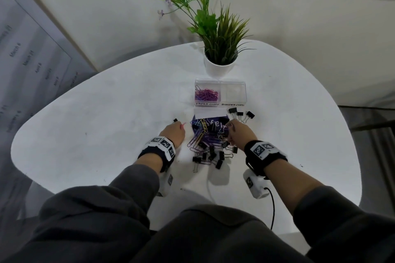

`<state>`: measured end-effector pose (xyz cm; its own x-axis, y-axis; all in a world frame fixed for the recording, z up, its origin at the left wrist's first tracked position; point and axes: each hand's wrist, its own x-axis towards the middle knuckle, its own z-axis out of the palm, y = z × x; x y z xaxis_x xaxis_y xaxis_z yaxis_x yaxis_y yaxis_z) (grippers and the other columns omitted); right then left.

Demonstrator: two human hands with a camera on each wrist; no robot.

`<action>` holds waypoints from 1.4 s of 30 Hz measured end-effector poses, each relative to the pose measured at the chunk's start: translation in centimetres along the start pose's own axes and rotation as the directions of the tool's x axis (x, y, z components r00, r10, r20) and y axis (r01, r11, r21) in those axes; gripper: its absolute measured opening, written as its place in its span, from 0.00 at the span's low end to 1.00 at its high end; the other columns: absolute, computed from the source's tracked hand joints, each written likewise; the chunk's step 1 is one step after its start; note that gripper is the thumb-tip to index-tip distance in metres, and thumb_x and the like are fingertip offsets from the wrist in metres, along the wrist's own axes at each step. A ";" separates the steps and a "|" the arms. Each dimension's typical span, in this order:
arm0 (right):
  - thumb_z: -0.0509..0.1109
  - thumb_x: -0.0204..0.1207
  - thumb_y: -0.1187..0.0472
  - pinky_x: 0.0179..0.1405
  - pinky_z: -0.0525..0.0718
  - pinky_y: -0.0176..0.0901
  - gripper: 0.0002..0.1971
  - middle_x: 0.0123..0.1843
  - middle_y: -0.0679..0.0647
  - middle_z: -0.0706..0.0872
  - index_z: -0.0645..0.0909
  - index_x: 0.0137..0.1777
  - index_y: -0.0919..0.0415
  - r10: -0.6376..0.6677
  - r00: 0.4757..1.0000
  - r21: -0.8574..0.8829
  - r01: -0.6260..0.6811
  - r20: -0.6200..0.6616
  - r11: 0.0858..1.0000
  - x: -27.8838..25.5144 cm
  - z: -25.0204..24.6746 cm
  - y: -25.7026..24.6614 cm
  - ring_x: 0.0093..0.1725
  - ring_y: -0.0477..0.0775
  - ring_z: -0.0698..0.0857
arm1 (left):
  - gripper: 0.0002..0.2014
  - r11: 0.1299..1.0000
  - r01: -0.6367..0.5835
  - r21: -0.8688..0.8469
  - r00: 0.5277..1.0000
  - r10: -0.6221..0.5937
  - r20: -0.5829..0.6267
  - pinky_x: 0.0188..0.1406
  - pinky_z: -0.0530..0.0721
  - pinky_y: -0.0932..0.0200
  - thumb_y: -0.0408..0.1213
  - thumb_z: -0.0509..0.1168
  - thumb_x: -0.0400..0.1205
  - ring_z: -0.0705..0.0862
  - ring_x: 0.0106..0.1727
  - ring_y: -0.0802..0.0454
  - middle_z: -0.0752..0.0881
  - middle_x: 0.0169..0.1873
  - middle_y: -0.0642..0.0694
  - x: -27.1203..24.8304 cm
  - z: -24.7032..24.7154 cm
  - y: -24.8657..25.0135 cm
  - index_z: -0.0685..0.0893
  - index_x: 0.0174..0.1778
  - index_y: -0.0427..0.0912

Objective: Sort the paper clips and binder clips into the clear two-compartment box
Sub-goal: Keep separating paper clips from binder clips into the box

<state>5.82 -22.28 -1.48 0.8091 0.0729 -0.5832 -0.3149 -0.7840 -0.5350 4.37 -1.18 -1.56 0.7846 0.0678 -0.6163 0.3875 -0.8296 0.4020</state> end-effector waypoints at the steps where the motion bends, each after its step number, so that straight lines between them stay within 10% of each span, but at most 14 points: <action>1: 0.51 0.82 0.70 0.34 0.81 0.44 0.10 0.42 0.62 0.83 0.74 0.52 0.60 0.023 1.000 0.065 -0.023 0.010 0.998 0.0 -0.2 0.3 0.34 0.59 0.82 | 0.18 1.000 0.016 -0.004 1.000 -0.016 0.001 0.59 0.78 0.48 0.36 0.46 0.89 0.82 0.60 0.34 0.82 0.60 0.29 -0.1 -0.1 -0.1 0.75 0.61 0.28; 6: 0.52 0.84 0.67 0.38 0.73 0.40 0.12 0.43 0.57 0.80 0.77 0.51 0.65 0.100 0.981 0.078 -0.088 -0.168 0.993 -0.1 -1.6 2.2 0.37 0.57 0.78 | 0.10 0.993 0.020 -0.114 1.000 -0.018 0.022 0.54 0.81 0.48 0.31 0.50 0.85 0.81 0.44 0.42 0.85 0.53 0.31 -0.7 -0.1 -0.3 0.77 0.49 0.37; 12: 0.60 0.83 0.54 0.43 0.72 0.45 0.10 0.53 0.64 0.84 0.71 0.46 0.62 0.200 0.964 -0.166 -0.228 -0.173 0.959 -0.5 -2.7 4.3 0.47 0.62 0.80 | 0.11 0.918 0.091 -0.387 0.990 -0.041 0.135 0.25 0.70 0.63 0.21 0.49 0.80 0.77 0.27 0.52 0.76 0.33 0.44 -0.8 0.7 -0.3 0.72 0.45 0.40; 22: 0.62 0.80 0.58 0.44 0.75 0.45 0.13 0.59 0.62 0.85 0.76 0.60 0.63 0.148 0.985 -0.339 -0.171 -0.091 0.925 -0.3 -0.6 3.3 0.56 0.63 0.84 | 0.13 0.919 0.088 -0.385 0.982 -0.016 0.187 0.28 0.62 0.60 0.36 0.56 0.84 0.65 0.29 0.52 0.68 0.31 0.47 -0.4 1.0 0.1 0.65 0.34 0.45; 27: 0.59 0.81 0.56 0.44 0.73 0.43 0.14 0.59 0.62 0.85 0.76 0.60 0.64 0.085 0.994 -0.347 -0.104 -0.070 0.932 -0.1 -1.3 3.0 0.57 0.63 0.84 | 0.21 0.950 -0.001 -0.313 0.998 0.018 0.052 0.42 0.69 0.58 0.43 0.44 0.90 0.74 0.40 0.46 0.75 0.33 0.43 0.1 1.1 0.1 0.71 0.33 0.40; 30: 0.63 0.80 0.55 0.45 0.74 0.43 0.12 0.57 0.62 0.86 0.77 0.57 0.62 0.104 0.987 -0.231 -0.130 -0.119 0.964 0.0 -2.3 3.6 0.54 0.63 0.84 | 0.15 0.899 0.069 -0.433 0.993 -0.020 0.116 0.25 0.69 0.62 0.34 0.45 0.88 0.70 0.26 0.51 0.74 0.30 0.45 0.4 1.5 0.1 0.78 0.56 0.36; 35: 0.61 0.80 0.58 0.44 0.73 0.43 0.09 0.56 0.64 0.85 0.75 0.53 0.63 0.183 0.965 -0.185 -0.217 -0.186 0.958 0.1 -3.4 4.6 0.47 0.61 0.81 | 0.26 0.927 0.042 -0.372 0.997 -0.018 0.069 0.23 0.71 0.63 0.28 0.47 0.86 0.69 0.22 0.53 0.68 0.26 0.52 0.3 1.7 0.1 0.56 0.82 0.47; 42: 0.65 0.78 0.47 0.46 0.75 0.42 0.18 0.56 0.57 0.86 0.76 0.60 0.60 0.037 0.993 -0.248 -0.064 -0.113 0.967 -0.4 -2.3 3.0 0.54 0.60 0.85 | 0.05 0.966 -0.022 -0.257 0.997 0.040 0.065 0.33 0.69 0.58 0.33 0.50 0.86 0.69 0.25 0.54 0.72 0.29 0.49 0.3 1.8 0.0 0.69 0.54 0.42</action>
<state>5.73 -26.06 -1.45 0.8480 -0.0263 -0.5294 -0.2331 -0.9155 -0.3280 3.78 -2.14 -2.94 0.7667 -0.0017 -0.6421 0.4811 -0.6607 0.5762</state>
